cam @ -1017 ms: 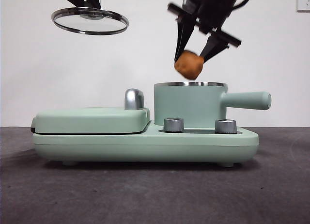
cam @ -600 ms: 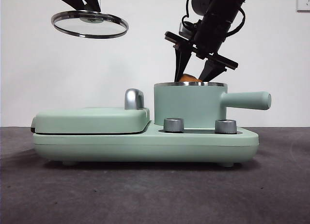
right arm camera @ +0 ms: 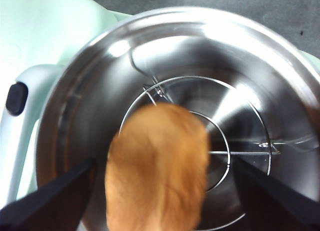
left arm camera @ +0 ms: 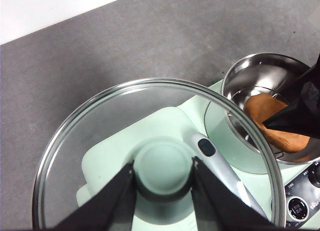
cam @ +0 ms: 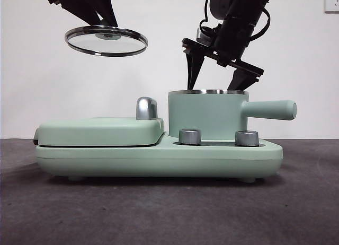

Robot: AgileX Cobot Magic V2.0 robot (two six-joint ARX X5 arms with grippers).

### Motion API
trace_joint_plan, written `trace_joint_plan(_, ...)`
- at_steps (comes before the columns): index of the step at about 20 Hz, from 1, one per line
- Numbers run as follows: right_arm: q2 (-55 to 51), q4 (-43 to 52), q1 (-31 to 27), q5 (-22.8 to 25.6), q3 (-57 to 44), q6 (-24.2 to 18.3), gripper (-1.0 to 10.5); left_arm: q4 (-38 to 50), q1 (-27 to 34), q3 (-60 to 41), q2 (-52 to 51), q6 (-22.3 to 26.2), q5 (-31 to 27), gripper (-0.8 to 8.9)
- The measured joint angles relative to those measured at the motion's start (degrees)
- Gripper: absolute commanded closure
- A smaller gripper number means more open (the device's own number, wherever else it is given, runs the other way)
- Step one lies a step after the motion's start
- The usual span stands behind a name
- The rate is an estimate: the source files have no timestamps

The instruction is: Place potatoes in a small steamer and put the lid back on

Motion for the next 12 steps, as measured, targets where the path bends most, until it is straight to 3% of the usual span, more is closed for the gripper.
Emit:
trace_joint_plan(6, -5.6, -7.6, 0.0, 1.5, 0.0, -2.9, 4.9, 0.6, -0.9, 0.0, 0.0, 0.0, 0.0, 7.98)
trace_joint_plan(12, -16.4, -20.3, 0.7, 17.4, -0.7, -5.6, 5.0, 1.4, -4.1, 0.0, 0.0, 0.0, 0.0, 7.98)
